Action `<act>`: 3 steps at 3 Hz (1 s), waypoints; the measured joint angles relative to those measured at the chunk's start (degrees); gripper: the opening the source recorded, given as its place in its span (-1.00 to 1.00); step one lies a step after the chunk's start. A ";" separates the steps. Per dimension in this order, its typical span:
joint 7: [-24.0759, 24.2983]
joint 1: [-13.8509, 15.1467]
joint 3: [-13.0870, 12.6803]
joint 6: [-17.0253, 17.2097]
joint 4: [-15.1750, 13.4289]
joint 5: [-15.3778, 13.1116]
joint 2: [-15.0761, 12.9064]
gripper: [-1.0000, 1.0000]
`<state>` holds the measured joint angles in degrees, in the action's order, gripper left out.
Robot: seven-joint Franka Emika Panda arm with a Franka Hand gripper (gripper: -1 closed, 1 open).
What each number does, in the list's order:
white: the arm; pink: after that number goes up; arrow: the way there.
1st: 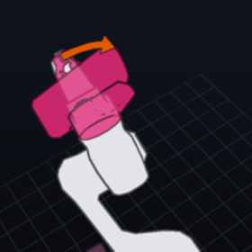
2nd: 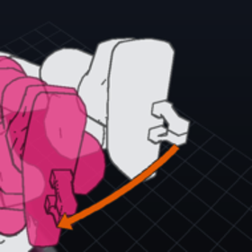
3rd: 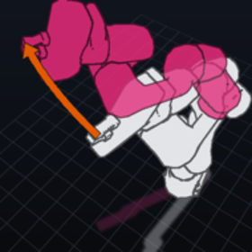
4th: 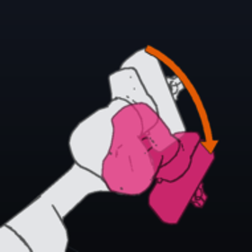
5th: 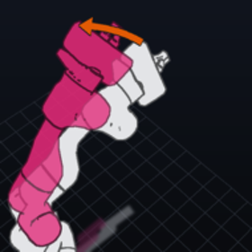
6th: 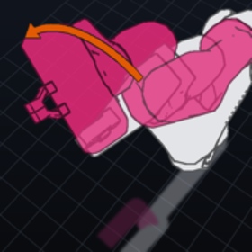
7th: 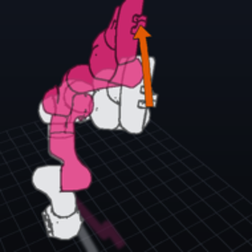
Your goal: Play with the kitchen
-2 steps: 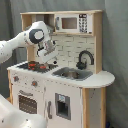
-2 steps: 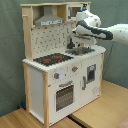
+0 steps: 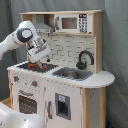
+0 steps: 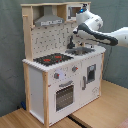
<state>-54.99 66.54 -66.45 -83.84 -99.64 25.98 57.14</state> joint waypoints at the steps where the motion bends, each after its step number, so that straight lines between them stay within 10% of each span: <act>1: 1.38 -2.81 0.42 1.43 0.21 -1.71 4.35 1.00; 3: 5.06 -5.03 0.44 5.10 5.02 -7.69 11.39 1.00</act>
<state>-49.93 61.51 -66.01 -78.74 -94.63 18.29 68.53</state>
